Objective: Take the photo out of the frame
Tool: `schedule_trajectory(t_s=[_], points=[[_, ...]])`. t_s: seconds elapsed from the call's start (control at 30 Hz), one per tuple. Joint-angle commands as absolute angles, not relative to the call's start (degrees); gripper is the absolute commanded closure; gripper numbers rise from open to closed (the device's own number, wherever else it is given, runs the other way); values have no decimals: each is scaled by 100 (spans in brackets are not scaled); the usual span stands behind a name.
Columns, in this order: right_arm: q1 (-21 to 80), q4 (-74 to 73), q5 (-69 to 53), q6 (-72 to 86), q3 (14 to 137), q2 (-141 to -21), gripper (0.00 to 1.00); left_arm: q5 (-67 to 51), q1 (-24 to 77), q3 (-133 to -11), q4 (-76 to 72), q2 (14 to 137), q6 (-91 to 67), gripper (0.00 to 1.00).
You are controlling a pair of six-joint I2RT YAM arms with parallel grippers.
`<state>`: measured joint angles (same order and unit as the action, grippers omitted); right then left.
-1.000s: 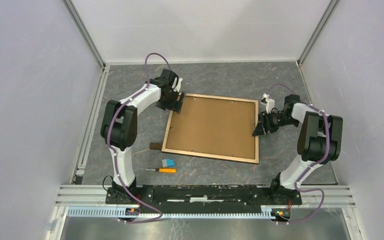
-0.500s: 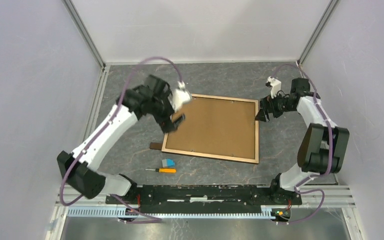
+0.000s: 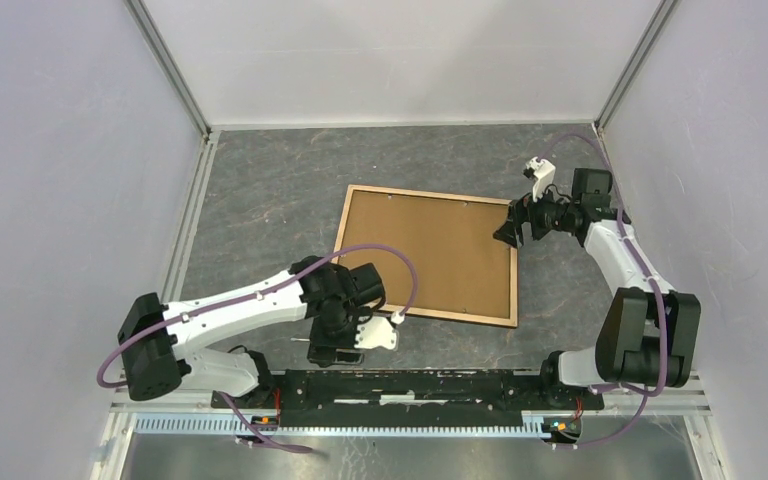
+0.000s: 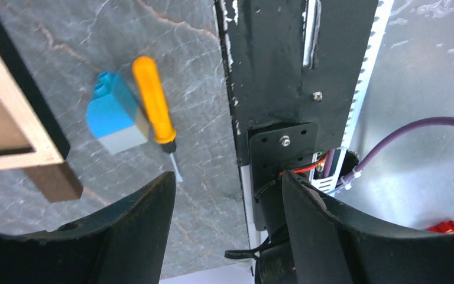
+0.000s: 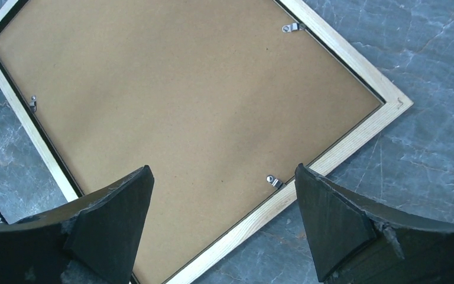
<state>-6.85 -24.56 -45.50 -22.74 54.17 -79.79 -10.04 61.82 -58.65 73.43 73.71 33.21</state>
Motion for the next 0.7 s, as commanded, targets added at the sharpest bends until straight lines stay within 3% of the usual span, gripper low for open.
schedule_trajectory(t_s=[0.0,0.67], points=[[-694,-1987,-4787,-1968,5301,-8039,5,-1619,6400,-5528,6547,7323,3108,28],[-694,-2295,-4584,-2189,5203,-7867,7,-284,6544,-4708,4801,8354,3340,37]])
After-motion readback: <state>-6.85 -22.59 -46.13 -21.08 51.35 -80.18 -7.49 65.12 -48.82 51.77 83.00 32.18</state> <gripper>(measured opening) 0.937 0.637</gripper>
